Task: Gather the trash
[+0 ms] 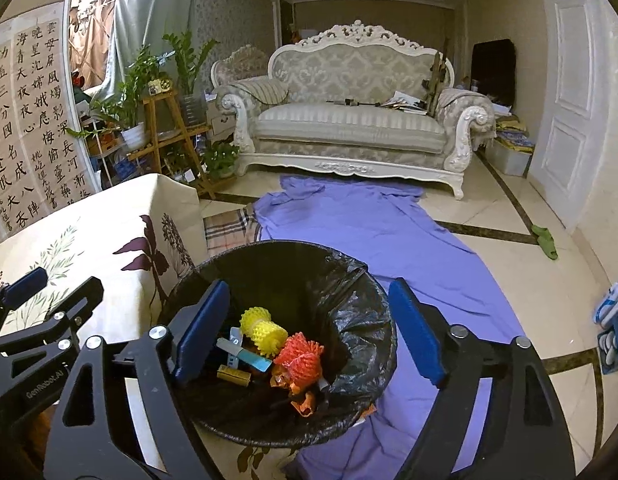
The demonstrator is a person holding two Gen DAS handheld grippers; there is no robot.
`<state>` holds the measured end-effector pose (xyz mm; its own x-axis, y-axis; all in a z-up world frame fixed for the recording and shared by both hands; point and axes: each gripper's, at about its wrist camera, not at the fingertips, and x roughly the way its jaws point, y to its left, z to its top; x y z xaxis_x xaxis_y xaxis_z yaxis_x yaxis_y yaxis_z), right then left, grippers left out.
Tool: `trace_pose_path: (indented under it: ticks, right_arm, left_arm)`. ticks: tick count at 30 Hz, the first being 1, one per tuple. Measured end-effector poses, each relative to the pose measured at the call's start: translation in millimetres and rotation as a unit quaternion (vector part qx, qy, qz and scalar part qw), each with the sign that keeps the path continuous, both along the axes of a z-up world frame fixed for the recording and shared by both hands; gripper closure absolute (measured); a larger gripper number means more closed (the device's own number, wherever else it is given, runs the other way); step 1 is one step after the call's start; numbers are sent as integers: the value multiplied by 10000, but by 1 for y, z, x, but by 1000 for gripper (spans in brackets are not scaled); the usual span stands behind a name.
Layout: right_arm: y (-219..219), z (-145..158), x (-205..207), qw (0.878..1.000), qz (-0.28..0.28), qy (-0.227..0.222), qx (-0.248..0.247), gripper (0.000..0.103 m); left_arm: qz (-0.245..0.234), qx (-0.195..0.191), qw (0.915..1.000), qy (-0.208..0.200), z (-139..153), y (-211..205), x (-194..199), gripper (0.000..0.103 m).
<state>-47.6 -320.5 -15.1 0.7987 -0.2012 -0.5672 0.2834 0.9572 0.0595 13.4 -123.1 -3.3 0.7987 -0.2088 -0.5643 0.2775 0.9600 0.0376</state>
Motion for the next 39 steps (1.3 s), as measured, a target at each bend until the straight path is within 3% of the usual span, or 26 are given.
trace_pose_path:
  ticks: [5,16,39]
  right_arm:
    - [9,7,-19,9999,-13,-65,-92,13]
    - [22,19,-48,9996,-54,-237,-167,12]
    - [29,30,-51,9991,21,-370,-222,12]
  left_arm:
    - [8,97,9998,-191,9,6,-16,18]
    - [76,11,9996,-289,21,27,-39,18]
    - [136,-105,9995,-278,23,38,-45,18]
